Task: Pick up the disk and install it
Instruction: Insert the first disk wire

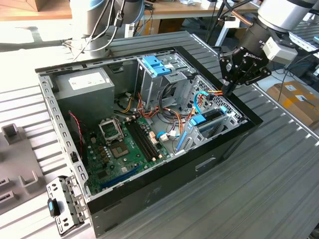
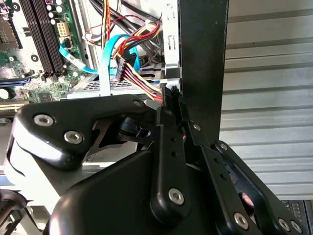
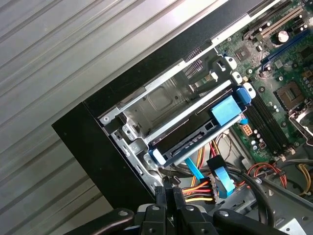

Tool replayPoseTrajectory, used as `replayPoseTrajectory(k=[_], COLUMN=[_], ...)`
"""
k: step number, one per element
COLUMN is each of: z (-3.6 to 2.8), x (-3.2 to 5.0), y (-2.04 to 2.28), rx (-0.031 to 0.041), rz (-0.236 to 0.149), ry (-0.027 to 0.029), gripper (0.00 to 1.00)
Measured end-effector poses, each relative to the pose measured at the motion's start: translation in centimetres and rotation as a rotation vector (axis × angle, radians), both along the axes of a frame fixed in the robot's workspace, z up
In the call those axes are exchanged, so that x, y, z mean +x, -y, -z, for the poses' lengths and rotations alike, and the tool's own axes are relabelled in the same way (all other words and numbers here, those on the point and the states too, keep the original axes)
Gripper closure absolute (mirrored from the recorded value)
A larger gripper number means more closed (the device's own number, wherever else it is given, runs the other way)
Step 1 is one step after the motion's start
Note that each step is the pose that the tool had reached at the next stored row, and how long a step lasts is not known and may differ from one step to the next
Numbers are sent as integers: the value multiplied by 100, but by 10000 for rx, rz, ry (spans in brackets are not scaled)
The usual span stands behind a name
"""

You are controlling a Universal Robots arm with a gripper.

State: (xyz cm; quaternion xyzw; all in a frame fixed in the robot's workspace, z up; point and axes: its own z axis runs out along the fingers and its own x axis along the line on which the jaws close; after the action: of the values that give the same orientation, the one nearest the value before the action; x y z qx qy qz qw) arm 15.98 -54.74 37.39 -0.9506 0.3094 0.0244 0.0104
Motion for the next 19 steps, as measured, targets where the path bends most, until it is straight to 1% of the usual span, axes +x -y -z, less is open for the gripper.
replayPoseTrajectory(k=[4, 7, 11, 16, 18, 19], z=[2, 9, 29, 56, 63, 66], x=[-61, -128, -182, -240, -291, -329], y=[0, 0, 2, 20, 25, 27], rx=[1, 0, 1, -2, -1, 0], rz=[0, 0, 0, 0, 0, 0], ry=[0, 0, 0, 0, 0, 0], gripper=[83, 83, 83, 83, 83, 83])
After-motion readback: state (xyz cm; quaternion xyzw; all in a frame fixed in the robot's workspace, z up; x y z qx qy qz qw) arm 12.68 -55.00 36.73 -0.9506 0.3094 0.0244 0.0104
